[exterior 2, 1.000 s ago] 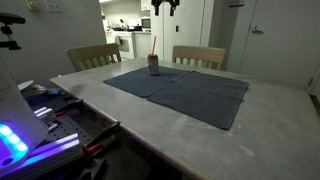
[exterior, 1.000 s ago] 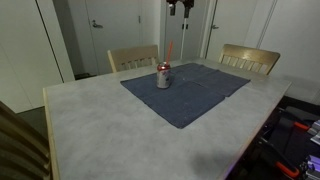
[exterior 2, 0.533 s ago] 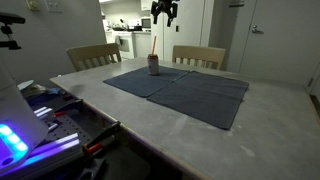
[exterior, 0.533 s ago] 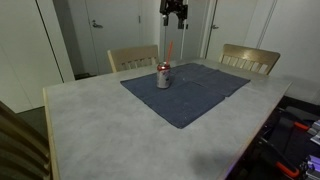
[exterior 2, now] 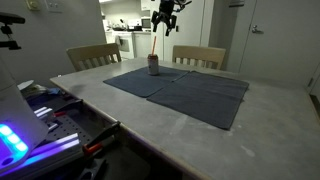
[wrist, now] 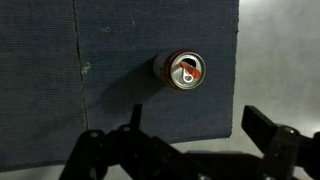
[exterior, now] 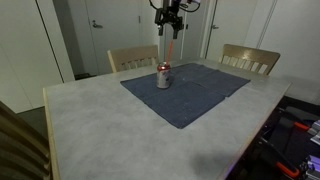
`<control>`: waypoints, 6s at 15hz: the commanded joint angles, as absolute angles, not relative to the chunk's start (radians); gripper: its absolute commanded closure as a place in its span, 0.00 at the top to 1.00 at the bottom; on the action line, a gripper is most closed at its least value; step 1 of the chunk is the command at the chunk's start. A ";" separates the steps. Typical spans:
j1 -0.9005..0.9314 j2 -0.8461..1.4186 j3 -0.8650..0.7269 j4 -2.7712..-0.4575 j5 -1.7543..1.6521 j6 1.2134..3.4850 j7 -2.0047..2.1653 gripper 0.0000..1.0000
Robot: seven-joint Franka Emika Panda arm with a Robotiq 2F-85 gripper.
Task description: Remove the straw from the can and put it on the table
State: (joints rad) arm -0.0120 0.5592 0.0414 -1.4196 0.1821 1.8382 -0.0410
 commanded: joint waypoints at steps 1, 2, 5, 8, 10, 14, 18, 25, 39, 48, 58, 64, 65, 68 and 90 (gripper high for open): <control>-0.027 0.610 0.057 -1.363 0.227 1.789 -0.038 1.00; -0.027 0.619 0.058 -1.359 0.235 1.787 -0.038 1.00; -0.026 0.642 0.065 -1.359 0.264 1.777 -0.031 1.00; -0.026 0.658 0.066 -1.369 0.286 1.775 -0.021 1.00; -0.029 0.668 0.067 -1.373 0.300 1.776 -0.020 1.00; -0.038 0.692 0.066 -1.364 0.317 1.769 -0.023 1.00; -0.046 0.695 0.060 -1.344 0.313 1.750 -0.009 1.00; -0.066 0.734 0.059 -1.206 0.318 1.471 0.017 1.00; -0.066 0.870 0.059 -0.991 0.327 1.304 0.041 1.00; -0.068 0.919 0.068 -0.930 0.328 1.286 0.046 0.95; -0.068 0.939 0.075 -0.913 0.330 1.269 0.052 0.36; -0.067 0.946 0.077 -0.911 0.330 1.259 0.055 0.36; -0.068 0.947 0.076 -0.910 0.330 1.258 0.055 0.34; -0.068 0.945 0.076 -0.913 0.329 1.259 0.056 0.21; -0.066 0.942 0.066 -0.841 0.313 1.191 0.110 0.02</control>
State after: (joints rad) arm -0.0607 0.9261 0.0666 -0.8829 0.3089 1.2314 0.0881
